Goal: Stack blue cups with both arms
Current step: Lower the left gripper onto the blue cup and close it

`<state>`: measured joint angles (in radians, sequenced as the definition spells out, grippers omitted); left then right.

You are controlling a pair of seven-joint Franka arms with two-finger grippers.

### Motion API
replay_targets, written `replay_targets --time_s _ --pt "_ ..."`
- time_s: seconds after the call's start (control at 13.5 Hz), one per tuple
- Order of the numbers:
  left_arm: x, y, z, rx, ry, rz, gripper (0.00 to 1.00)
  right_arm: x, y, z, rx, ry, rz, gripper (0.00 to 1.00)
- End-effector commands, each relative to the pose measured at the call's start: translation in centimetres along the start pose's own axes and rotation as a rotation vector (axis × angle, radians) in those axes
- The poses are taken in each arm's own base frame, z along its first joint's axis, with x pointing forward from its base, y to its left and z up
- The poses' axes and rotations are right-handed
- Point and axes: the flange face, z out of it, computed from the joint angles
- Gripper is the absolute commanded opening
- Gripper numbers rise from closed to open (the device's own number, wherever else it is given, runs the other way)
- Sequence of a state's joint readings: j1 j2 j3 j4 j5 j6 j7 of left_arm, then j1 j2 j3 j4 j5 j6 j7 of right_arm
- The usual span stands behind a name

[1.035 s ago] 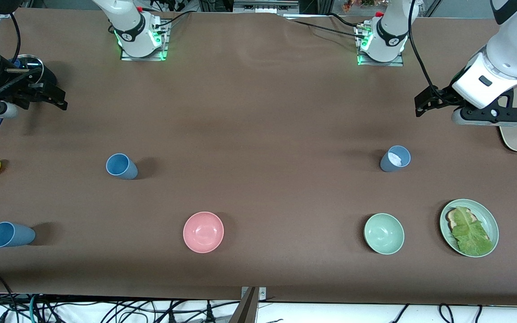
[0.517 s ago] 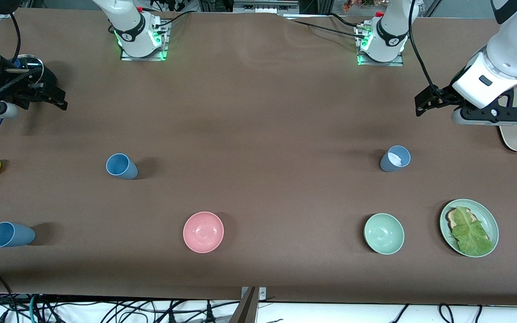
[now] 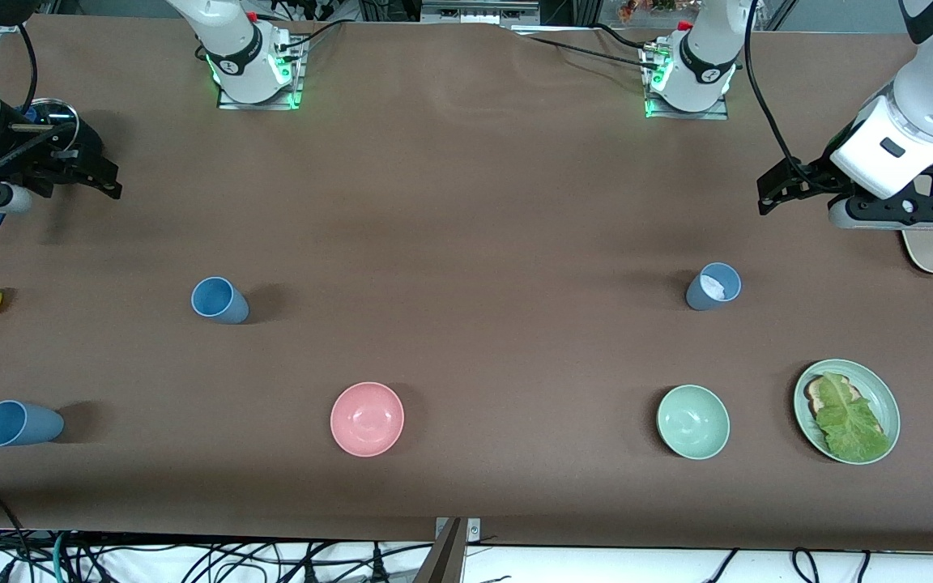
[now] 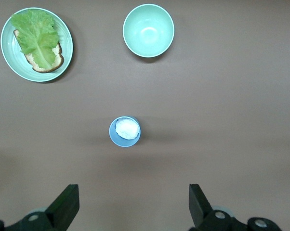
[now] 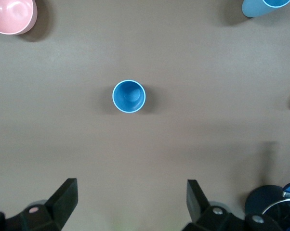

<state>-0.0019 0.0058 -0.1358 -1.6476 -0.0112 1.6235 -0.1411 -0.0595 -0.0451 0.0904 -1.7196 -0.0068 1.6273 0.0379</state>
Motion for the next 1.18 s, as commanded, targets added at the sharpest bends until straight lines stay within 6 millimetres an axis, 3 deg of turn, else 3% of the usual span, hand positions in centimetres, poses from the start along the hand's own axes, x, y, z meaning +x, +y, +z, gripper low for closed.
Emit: replay_targets --time_s 0.0,0.22,0.52,0.74,1.11 --pt "1.2 -0.8 0.6 -0.010 -0.022 -0.005 1.00 -0.1 0.0 -0.1 0.012 -0.001 0.011 1.00" --pt "2.4 -1.2 2.5 -0.010 -0.049 -0.012 1.00 -0.1 0.0 -0.1 0.012 -0.001 0.011 1.00" --pt "4.8 -6.0 7.6 -0.021 -0.137 -0.023 1.00 -0.1 0.0 -0.1 0.012 -0.001 0.011 1.00" --pt "4.6 -8.6 13.1 -0.037 -0.207 0.054 1.00 -0.1 0.0 -0.1 0.012 -0.002 0.011 1.00" --pt "3.0 -7.5 23.5 0.056 -0.126 0.143 1.00 -0.1 0.0 0.0 0.012 -0.004 0.011 1.00"
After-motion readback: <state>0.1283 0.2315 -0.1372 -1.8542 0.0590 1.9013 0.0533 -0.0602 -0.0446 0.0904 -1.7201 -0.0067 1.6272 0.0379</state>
